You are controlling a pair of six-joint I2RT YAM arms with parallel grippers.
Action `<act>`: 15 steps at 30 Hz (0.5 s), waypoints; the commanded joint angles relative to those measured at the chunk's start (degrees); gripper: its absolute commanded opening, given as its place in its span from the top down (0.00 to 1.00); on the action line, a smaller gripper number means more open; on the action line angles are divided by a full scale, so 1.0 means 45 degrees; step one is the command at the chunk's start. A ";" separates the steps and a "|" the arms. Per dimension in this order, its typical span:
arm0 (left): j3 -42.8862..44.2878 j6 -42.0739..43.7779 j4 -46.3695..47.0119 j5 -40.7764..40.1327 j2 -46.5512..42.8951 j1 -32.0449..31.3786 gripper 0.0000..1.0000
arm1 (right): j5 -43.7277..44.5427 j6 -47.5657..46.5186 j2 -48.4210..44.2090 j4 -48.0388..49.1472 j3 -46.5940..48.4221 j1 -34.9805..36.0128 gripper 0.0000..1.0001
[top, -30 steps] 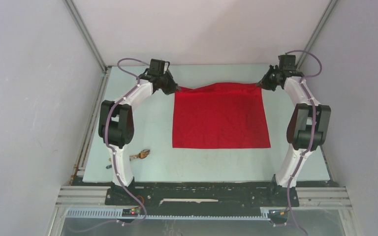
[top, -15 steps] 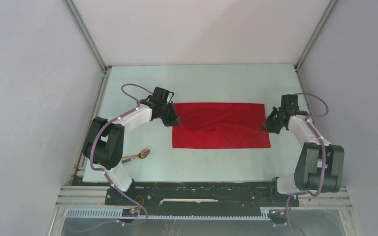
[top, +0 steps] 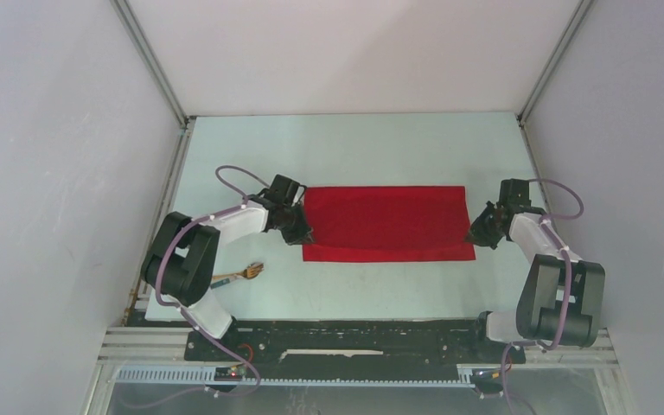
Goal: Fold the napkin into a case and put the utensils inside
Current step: Fold and flatten the napkin at the center of the board.
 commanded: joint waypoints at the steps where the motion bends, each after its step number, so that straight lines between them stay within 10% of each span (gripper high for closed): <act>1: -0.0210 0.0047 0.0409 -0.0186 -0.0597 0.0002 1.00 | 0.0425 -0.0022 0.0010 0.0294 -0.0093 -0.0104 1.00; 15: -0.0849 -0.0156 0.0550 -0.0086 -0.0686 -0.0549 1.00 | 0.0599 0.0281 0.0580 0.0446 -0.0461 -0.0248 1.00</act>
